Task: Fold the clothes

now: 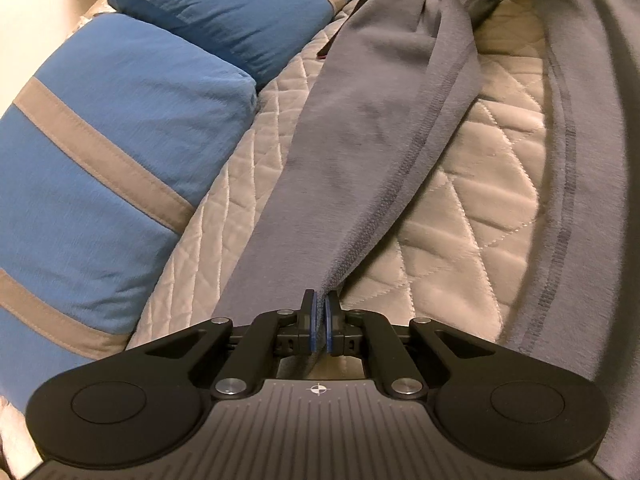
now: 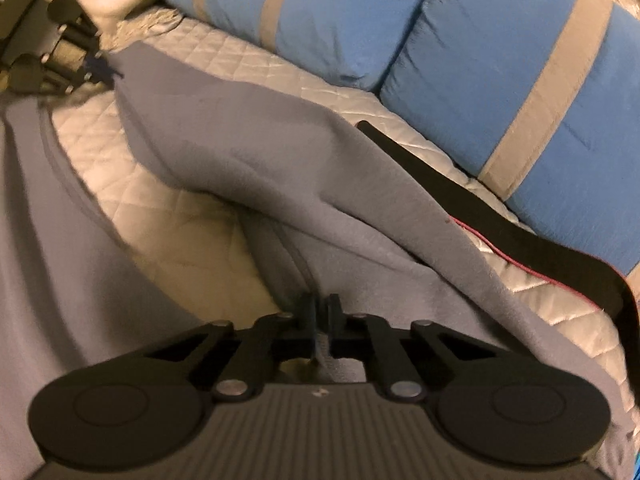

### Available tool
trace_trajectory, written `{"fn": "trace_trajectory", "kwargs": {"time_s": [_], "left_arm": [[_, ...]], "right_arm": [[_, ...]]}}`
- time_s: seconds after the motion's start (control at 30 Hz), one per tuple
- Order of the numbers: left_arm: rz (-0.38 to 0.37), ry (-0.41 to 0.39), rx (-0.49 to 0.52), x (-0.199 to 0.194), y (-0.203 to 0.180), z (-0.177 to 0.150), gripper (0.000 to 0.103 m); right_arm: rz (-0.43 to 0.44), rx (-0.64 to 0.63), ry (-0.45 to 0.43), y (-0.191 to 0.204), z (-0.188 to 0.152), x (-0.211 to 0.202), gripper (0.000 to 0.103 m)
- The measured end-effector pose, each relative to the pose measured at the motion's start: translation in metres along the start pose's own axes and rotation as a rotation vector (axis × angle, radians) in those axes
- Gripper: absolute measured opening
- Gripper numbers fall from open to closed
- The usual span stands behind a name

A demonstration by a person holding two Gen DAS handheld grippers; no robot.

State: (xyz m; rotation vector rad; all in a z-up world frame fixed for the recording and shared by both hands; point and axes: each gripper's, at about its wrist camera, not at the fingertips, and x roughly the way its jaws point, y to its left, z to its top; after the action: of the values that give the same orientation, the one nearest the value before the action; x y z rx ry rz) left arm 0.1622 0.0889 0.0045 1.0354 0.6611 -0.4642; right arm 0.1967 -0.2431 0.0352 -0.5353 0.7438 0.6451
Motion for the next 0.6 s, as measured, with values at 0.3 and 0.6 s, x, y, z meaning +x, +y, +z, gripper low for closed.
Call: {"fn": "trace_trajectory", "kwargs": {"time_s": [0.3, 0.6], "left_arm": [[0.119, 0.007, -0.04, -0.006, 0.018, -0.001, 0.004], [0.142, 0.028, 0.139, -0.008, -0.007, -0.006, 0.004]], "right_arm": [[-0.136, -0.313, -0.059, 0.025, -0.022, -0.031, 0.003], [-0.252, -0.672, -0.113, 0.057, -0.067, -0.054, 0.002]]}}
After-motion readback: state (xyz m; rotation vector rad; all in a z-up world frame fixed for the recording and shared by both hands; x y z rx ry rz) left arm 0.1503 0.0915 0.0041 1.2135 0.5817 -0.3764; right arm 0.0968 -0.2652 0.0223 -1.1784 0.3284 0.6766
